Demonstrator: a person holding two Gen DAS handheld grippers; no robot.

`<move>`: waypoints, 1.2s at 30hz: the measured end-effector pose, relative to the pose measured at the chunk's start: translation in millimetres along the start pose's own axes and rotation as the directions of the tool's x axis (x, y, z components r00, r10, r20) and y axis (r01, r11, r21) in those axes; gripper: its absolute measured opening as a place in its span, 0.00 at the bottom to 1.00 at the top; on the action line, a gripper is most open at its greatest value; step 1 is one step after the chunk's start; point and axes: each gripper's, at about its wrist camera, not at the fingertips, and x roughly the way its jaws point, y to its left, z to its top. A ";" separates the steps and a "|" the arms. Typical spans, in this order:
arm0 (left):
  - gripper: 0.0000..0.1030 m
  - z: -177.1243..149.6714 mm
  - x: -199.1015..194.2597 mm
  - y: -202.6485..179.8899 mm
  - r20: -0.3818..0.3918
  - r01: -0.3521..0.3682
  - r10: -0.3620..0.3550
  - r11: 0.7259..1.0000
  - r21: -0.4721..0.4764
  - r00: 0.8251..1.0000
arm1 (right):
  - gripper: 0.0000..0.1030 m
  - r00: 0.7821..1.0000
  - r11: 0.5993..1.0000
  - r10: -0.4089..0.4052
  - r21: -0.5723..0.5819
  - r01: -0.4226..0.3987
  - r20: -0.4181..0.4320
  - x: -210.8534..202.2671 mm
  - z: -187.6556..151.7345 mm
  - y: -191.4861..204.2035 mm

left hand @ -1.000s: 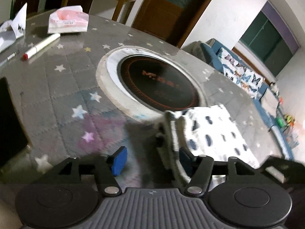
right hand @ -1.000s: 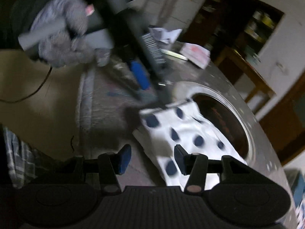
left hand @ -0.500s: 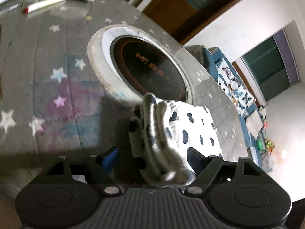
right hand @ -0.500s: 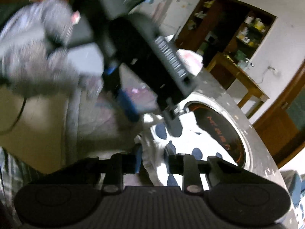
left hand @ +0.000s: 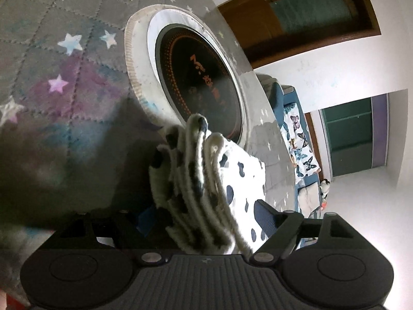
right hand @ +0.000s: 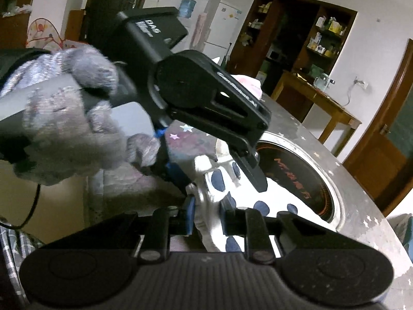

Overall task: Fold clothes
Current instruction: 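Grasp the folded pants stack with the left tool and lift it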

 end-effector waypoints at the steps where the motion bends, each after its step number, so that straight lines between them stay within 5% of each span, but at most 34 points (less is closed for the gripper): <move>1: 0.54 1.0 2.2 0.5 -0.003 0.000 0.000 1.000 -0.002 1.000 | 0.18 1.000 1.000 0.002 0.001 -0.002 0.002 -0.3 -0.5 -0.5; 3: 0.36 3.1 6.7 4.9 -0.013 -0.002 0.002 1.000 -0.014 1.000 | 0.18 1.000 1.000 0.013 0.012 -0.013 0.003 -0.8 -1.9 -1.6; 6: 0.27 5.4 10.7 12.5 -0.023 -0.005 0.004 1.000 -0.025 1.000 | 0.19 0.999 0.998 0.051 0.049 -0.050 -0.010 -3.3 -5.0 -7.0; 11: 0.26 9.5 11.5 15.5 -0.026 -0.001 0.001 1.000 -0.006 1.000 | 0.20 0.996 0.974 0.089 0.210 -0.087 -0.003 -19.6 -15.7 -40.2; 20: 0.26 7.0 10.4 12.5 -0.021 -0.011 0.011 1.000 0.021 1.000 | 0.21 0.998 0.886 0.008 0.463 0.022 -0.062 14.4 -23.5 -125.0; 29: 0.26 9.7 9.4 14.9 -0.030 -0.006 0.006 1.000 0.008 1.000 | 0.21 0.976 0.811 -0.111 0.551 0.199 -0.188 57.7 -56.3 -188.4; 36: 0.26 9.2 7.7 13.7 -0.031 -0.013 0.013 1.000 0.010 0.999 | 0.29 0.970 0.722 -0.133 0.650 0.236 -0.205 24.7 -92.4 -217.1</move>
